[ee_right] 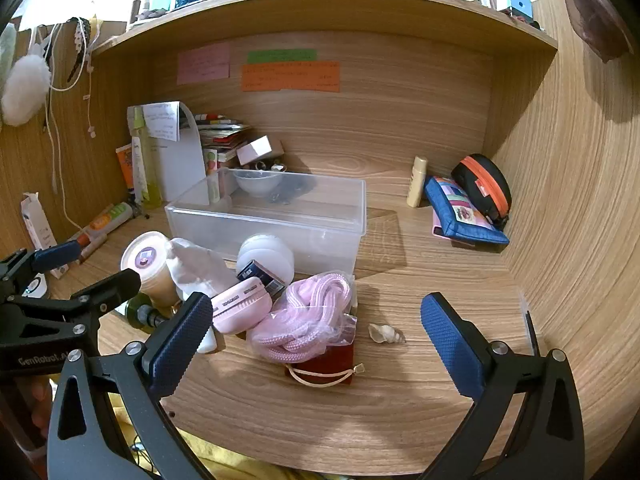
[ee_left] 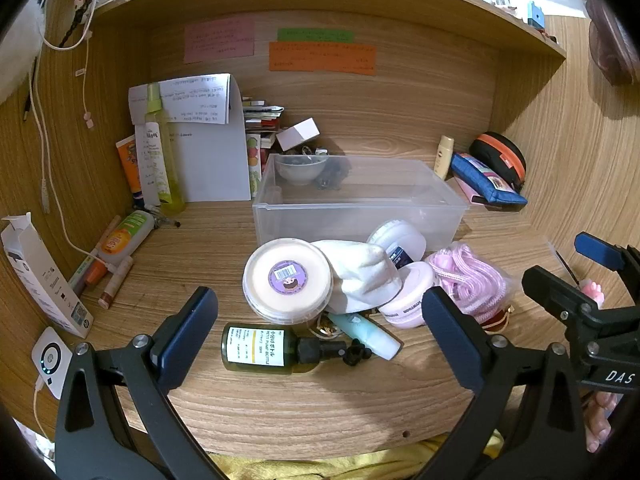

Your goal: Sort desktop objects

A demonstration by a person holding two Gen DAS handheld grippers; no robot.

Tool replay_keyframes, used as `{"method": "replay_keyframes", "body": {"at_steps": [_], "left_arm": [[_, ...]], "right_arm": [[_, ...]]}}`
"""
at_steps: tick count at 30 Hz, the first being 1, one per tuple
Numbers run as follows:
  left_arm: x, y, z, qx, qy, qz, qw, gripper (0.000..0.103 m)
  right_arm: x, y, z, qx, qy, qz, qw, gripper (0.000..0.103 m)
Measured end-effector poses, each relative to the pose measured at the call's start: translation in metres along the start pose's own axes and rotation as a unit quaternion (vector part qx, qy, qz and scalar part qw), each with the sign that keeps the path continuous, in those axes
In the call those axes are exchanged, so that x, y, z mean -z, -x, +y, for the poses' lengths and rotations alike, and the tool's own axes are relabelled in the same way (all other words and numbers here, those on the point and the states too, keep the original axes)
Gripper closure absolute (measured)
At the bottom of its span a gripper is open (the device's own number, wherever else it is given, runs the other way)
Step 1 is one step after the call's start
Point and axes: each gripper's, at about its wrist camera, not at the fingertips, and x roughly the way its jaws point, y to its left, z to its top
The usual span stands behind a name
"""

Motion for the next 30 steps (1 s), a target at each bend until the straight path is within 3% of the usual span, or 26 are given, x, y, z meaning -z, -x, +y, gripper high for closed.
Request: {"method": "replay_keyframes", "body": {"at_steps": [30], "left_arm": [[0.0018, -0.0007, -0.0012, 0.000, 0.000, 0.002, 1.0000, 0.000]], "right_arm": [[0.0027, -0.0026, 0.0005, -0.003, -0.005, 0.006, 1.000, 0.000]]}}
